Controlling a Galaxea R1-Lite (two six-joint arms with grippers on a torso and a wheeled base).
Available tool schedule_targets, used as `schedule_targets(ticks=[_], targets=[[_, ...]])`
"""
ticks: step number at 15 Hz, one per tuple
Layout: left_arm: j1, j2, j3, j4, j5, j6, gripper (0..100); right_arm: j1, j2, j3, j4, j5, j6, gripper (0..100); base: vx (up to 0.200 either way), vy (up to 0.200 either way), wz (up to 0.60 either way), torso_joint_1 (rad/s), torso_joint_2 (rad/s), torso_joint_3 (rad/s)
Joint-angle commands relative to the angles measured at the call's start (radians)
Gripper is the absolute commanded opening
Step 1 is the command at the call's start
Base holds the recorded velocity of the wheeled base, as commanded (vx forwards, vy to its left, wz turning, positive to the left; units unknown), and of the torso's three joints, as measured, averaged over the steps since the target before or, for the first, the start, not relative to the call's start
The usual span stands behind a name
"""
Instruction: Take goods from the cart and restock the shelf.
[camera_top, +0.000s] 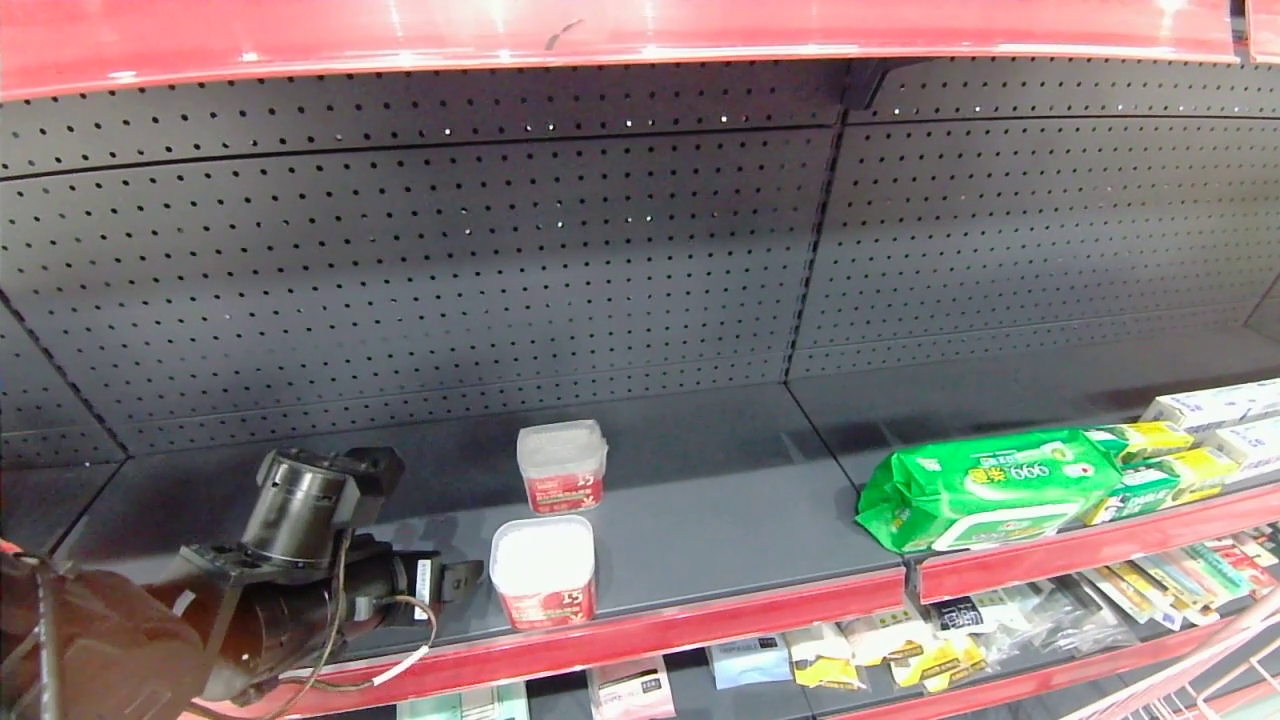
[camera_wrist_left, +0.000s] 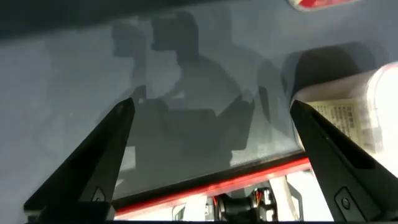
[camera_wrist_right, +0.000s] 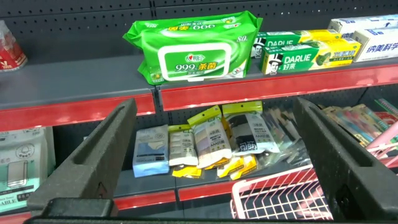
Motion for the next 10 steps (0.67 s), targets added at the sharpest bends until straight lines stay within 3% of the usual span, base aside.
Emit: schedule_targets(ticks=[1,10], targets=[[-0.008,0.02,-0.003,-0.003,0.001,-0.001,100,0.0,0.002,0.0,0.001,0.0,0.0,100,0.0,0.0,0.0,0.0,0.0,0.0],[-0.027,0.036,-0.008,-0.004,-0.004,-0.003,100,0.0,0.002,0.0,-0.001,0.0,0.0,100,0.0,0.0,0.0,0.0,0.0,0.0]])
